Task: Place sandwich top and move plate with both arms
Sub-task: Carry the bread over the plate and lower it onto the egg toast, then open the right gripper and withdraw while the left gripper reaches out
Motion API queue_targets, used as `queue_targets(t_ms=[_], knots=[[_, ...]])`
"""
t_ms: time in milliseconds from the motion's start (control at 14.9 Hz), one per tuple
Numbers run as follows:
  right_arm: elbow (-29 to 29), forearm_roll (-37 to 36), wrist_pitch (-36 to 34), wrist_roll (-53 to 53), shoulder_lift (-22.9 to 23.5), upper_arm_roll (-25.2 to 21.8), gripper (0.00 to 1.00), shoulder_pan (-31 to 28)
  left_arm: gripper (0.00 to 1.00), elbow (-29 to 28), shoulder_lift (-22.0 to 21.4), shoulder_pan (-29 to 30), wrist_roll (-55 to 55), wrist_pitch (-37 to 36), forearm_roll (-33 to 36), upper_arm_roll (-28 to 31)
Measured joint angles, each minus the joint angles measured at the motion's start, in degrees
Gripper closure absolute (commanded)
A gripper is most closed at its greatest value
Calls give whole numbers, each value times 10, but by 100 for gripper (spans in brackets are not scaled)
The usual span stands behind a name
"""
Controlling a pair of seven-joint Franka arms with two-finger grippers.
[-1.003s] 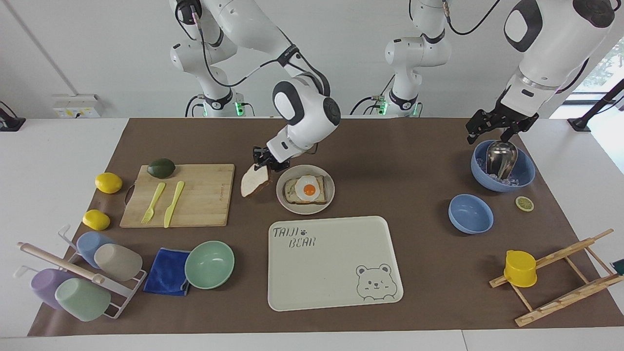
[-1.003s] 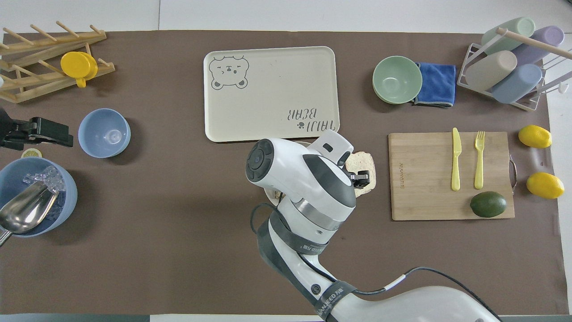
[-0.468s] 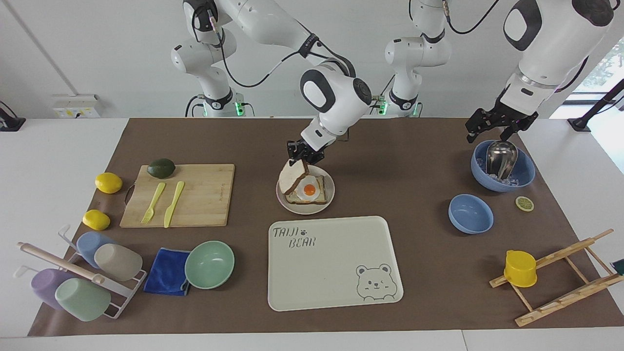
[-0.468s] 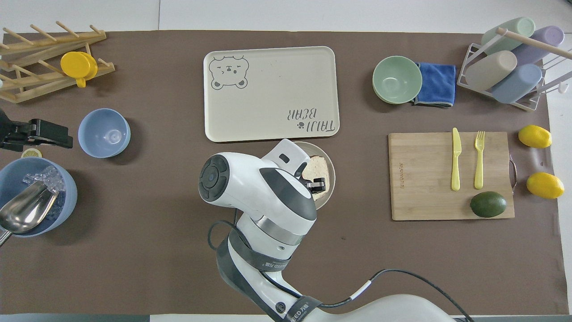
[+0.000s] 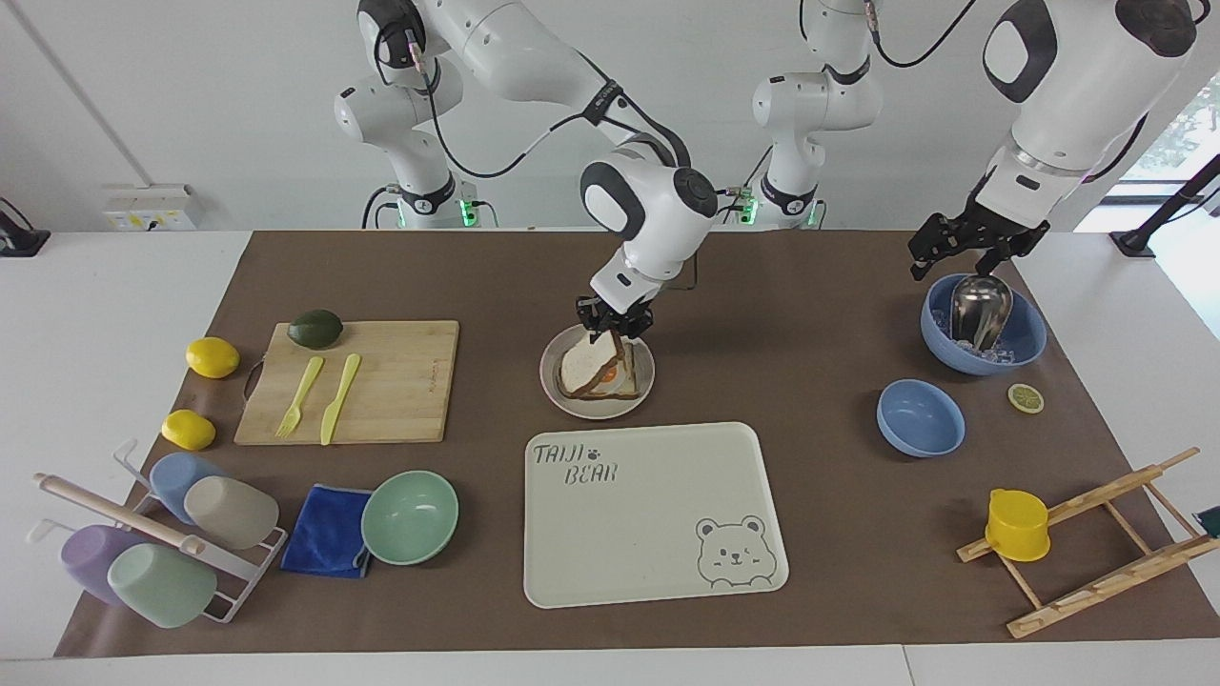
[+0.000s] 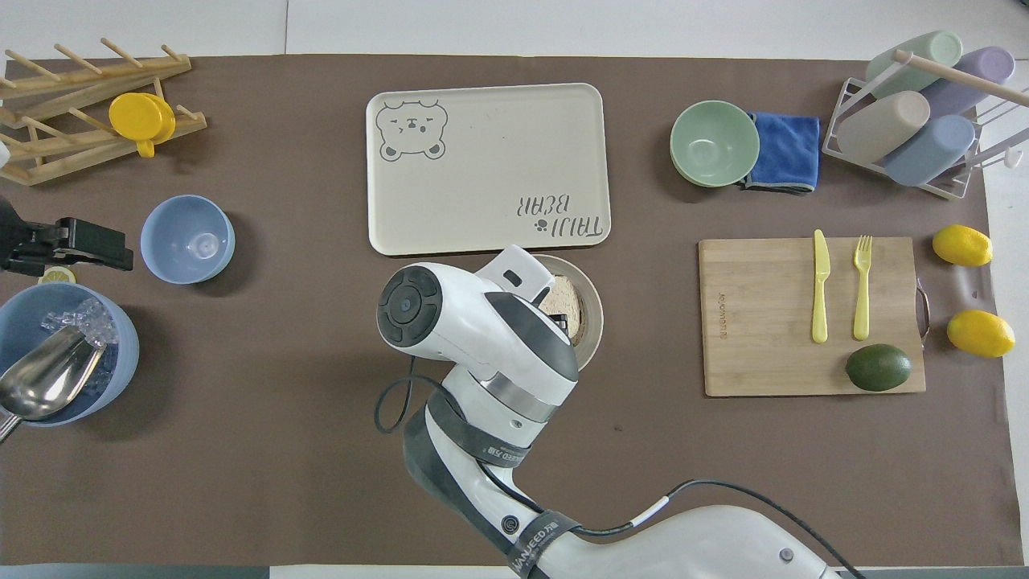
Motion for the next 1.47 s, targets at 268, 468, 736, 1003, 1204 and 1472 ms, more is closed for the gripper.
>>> queue_targets(t_ms=[268,468,736,1003,1204,1472], knots=[[-4,22,17,13,0,0,59,-5,0,-8,-3,4,0,2,0,0],[-6,30,27,39,0,0,4,-5,0,-10,-3,4,0,4,0,0],[-7,39,41,70,0,1,0,-2,0,-24,-9,4,0,15,0,0],[-4,82,73,80,-18,-1,0,-15,0,-47,-18,4,0,33,-4,-2],[-4,126,97,80,-46,-1,0,-47,0,-66,-21,4,0,51,-9,-5],[-3,138,81,57,-82,-1,0,-98,0,-89,-21,-3,-2,83,-34,-10]])
